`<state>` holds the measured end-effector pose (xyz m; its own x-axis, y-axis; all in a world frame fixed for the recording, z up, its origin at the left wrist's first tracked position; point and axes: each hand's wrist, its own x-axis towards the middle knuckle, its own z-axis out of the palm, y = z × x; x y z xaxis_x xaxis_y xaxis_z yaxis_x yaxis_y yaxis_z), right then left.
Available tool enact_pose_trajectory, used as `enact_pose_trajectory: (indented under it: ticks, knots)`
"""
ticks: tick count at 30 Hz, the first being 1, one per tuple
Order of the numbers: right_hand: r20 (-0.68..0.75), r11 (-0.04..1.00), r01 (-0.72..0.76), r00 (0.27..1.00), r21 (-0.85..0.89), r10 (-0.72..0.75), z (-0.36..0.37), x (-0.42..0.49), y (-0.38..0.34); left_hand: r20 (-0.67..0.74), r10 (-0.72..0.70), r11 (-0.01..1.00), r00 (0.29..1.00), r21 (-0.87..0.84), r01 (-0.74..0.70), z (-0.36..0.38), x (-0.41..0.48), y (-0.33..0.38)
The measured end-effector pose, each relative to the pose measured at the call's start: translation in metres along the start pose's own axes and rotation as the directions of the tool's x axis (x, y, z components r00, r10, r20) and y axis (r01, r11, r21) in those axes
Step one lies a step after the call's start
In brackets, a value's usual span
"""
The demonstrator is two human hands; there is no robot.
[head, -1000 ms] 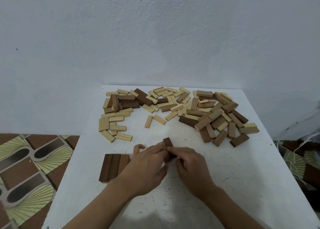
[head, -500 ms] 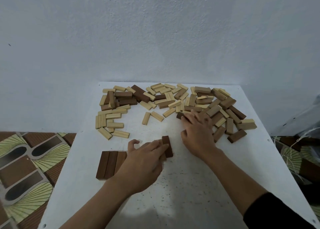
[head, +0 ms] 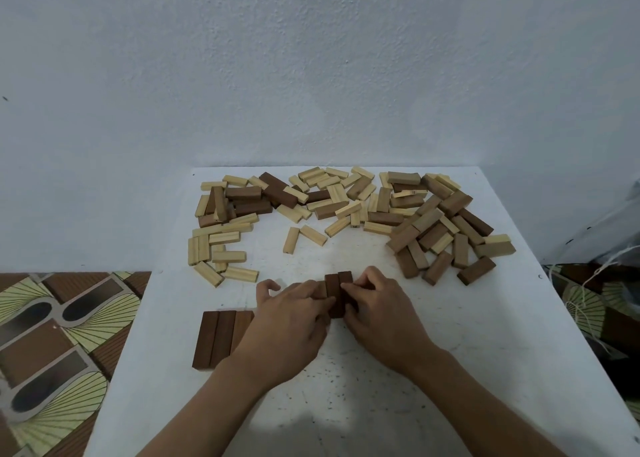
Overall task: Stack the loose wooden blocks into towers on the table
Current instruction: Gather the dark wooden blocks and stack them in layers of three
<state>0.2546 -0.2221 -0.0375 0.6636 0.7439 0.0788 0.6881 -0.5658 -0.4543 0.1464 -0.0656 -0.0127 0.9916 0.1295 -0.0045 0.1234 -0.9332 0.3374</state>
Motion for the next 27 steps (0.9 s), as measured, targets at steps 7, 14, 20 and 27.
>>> enact_pose_trajectory:
  ticks: [7,14,20,27]
  knots:
    - [0.148,0.986,-0.004,0.989,0.167,-0.021,-0.017,0.003,0.015,0.035,0.009,1.000,0.999,-0.001,-0.009,-0.001,0.002,-0.003]
    - [0.229,0.981,0.046,0.969,0.189,-0.089,-0.025,0.022,0.023,-0.056,-0.041,0.996,0.998,-0.077,0.036,0.005,0.003,0.002]
    - [0.295,0.981,0.079,0.947,0.177,-0.129,-0.027,0.037,0.020,-0.034,-0.027,0.998,0.999,-0.054,0.025,0.004,0.007,0.002]
    - [0.270,0.984,0.074,0.956,0.163,-0.117,-0.023,0.041,0.018,-0.013,-0.031,0.985,0.999,-0.170,0.028,0.002,0.015,-0.008]
